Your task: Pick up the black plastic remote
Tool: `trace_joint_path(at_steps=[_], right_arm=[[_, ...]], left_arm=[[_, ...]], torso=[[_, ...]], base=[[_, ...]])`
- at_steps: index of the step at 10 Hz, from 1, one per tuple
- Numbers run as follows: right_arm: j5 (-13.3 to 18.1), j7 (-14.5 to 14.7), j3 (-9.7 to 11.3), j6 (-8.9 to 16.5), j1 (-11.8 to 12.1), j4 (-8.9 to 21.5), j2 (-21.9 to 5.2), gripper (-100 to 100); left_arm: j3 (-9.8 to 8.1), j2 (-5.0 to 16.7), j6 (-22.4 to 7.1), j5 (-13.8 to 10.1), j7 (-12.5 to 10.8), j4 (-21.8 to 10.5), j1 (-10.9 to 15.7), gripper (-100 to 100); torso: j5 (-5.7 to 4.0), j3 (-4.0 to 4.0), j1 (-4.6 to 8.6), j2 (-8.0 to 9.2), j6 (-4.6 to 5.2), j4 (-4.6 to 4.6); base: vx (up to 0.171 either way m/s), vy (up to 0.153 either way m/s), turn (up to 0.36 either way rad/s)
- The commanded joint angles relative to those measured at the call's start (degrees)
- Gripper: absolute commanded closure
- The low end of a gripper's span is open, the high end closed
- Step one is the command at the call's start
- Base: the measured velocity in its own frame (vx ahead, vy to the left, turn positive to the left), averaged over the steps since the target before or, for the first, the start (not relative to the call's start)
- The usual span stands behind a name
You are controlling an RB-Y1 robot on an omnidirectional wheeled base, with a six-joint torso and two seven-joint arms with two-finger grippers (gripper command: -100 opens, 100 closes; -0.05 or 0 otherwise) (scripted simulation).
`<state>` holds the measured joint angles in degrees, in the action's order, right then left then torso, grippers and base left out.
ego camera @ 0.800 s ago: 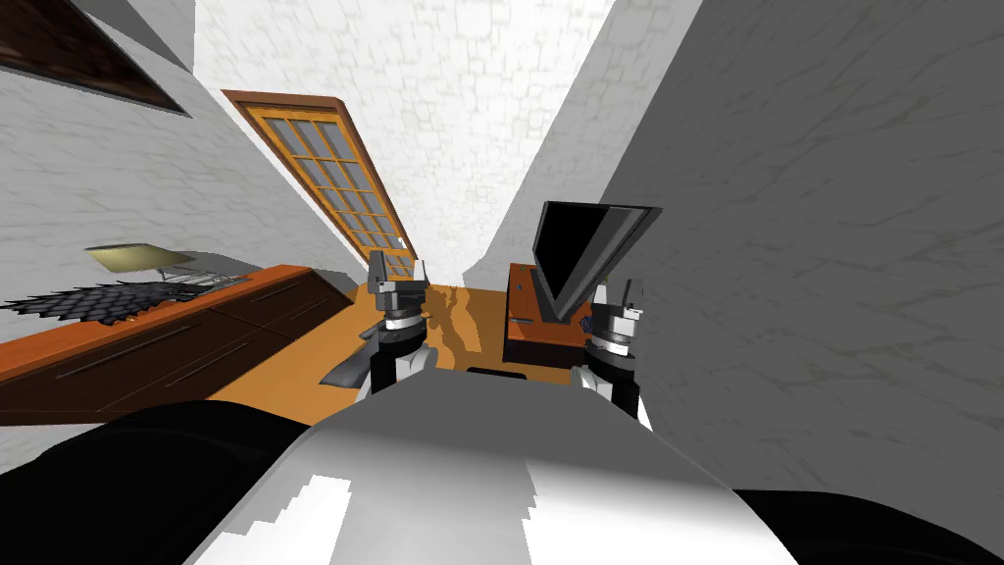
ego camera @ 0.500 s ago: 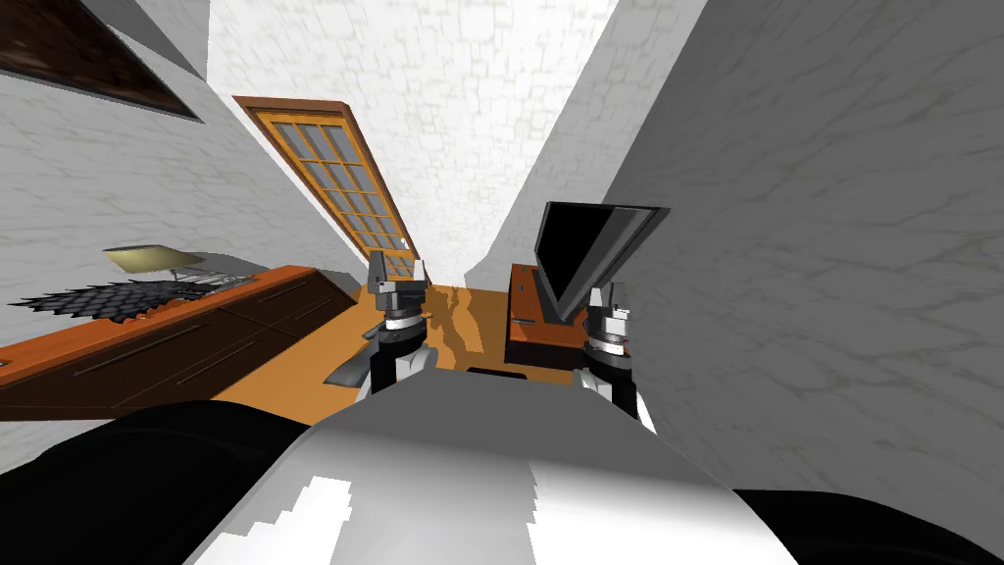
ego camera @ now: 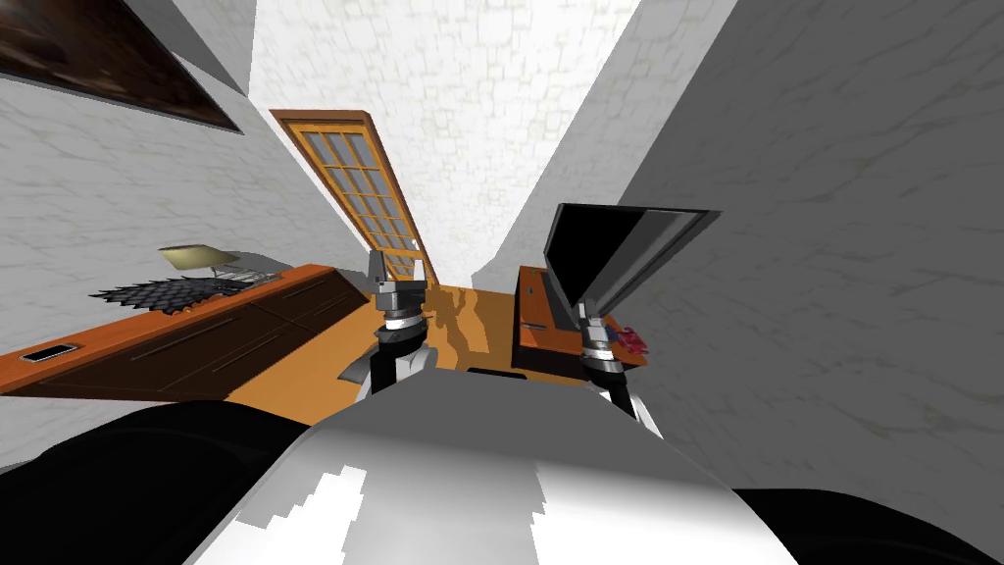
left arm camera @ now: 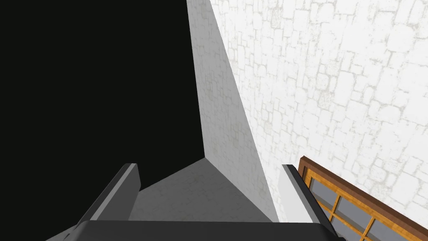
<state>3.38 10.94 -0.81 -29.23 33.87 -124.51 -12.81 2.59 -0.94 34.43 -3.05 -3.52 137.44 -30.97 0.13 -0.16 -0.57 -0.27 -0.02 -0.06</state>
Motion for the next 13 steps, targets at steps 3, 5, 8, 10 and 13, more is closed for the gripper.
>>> trace_joint_path(at_steps=[3,5,8,10,13], right_arm=[[1.9,2.9,0.4,1.4,1.7,5.9,-4.8,-100],[2.7,3.9,0.5,1.8,2.4,9.3,-6.7,-100],[4.4,6.1,1.0,2.5,3.7,15.0,-10.4,-100],[5.4,7.2,1.3,2.9,4.4,18.0,-12.2,-100],[6.4,8.3,1.6,3.3,5.1,21.1,-14.0,-100]], left_arm=[[-0.01,0.0,0.0,0.0,0.0,0.0,0.0,0],[0.0,0.0,0.0,0.0,0.0,0.0,0.0,0],[0.0,0.0,0.0,0.0,0.0,0.0,0.0,0],[-0.01,0.0,0.0,0.0,0.0,0.0,0.0,0],[-0.01,0.0,0.0,0.0,0.0,0.0,0.0,0]], torso=[[-0.06,0.07,0.29,0.12,0.01,0.02],[-0.02,0.03,0.12,0.05,0.01,0.01],[-0.03,0.04,0.2,0.07,0.01,0.02],[-0.06,0.07,0.33,0.12,0.0,0.03],[-0.07,0.08,0.36,0.14,0.03,0.03]], base=[[0.046,0.088,0.099],[0.058,0.112,0.119],[0.059,0.087,0.147],[0.046,0.056,0.142],[0.042,0.047,0.084]])
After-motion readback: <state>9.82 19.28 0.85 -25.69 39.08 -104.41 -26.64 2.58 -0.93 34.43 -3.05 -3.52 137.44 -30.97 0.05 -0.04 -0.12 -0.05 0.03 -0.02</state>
